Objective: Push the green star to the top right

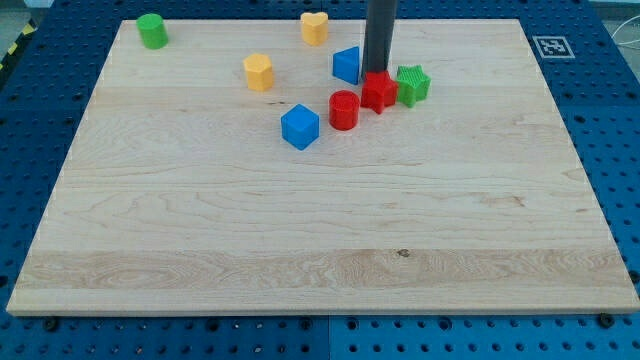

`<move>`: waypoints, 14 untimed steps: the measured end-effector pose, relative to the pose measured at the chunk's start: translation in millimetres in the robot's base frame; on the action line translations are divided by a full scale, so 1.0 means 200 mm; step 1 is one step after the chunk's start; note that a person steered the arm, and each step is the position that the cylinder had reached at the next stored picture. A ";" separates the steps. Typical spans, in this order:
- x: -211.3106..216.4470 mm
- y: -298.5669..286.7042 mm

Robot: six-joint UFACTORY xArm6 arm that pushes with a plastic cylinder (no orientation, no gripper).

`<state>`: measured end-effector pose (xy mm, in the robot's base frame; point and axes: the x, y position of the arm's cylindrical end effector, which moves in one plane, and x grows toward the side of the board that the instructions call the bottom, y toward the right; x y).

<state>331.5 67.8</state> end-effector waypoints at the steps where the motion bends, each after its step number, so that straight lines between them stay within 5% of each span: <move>1: 0.16 0.00; 4: 0.03 0.35; 11: -0.43 0.34; 14: -0.53 0.57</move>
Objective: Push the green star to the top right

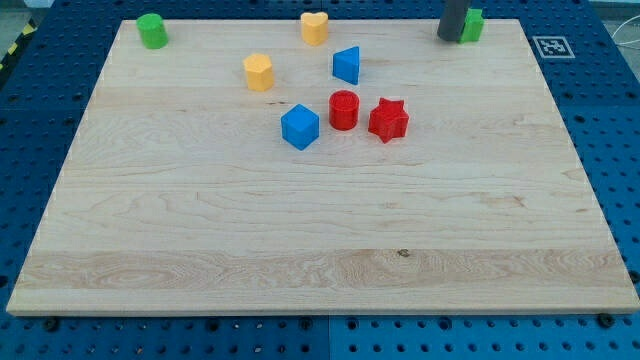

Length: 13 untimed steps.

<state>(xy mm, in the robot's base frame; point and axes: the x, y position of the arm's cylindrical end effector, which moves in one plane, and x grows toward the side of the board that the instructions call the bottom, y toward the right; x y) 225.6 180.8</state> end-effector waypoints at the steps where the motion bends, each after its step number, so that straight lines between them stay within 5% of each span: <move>1: -0.06 -0.01; 11: -0.11 0.32; 13: -0.10 -0.16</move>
